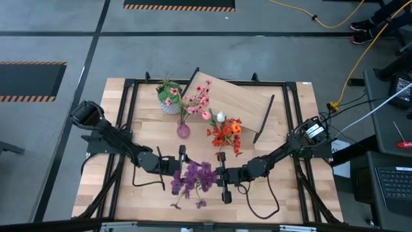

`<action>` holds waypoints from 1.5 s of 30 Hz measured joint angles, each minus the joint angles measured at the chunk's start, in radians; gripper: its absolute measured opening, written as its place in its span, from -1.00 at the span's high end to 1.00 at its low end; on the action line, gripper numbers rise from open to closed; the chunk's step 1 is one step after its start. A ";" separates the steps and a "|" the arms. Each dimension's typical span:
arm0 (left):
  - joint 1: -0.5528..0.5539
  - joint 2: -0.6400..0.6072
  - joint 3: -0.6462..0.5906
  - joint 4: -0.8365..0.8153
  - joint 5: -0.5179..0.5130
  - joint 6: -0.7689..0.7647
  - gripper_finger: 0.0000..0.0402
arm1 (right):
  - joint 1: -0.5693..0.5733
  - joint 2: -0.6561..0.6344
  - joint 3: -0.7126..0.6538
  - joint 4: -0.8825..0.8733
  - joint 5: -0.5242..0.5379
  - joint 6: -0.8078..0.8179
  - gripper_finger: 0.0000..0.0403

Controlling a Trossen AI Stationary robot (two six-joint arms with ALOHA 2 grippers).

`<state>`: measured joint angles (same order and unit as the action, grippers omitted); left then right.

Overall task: Pick and place flowers into a vace then onto a shelf
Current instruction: Put the purple flowers into the pink vase

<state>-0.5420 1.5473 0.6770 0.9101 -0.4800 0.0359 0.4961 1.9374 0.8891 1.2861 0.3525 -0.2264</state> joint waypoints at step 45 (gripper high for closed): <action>0.025 -0.026 0.011 0.007 0.051 0.012 0.08 | -0.010 -0.003 0.000 0.047 0.012 0.005 0.96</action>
<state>-0.5172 1.5211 0.6880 0.9171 -0.4292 0.0482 0.4858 1.9349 0.8890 1.3331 0.3643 -0.2214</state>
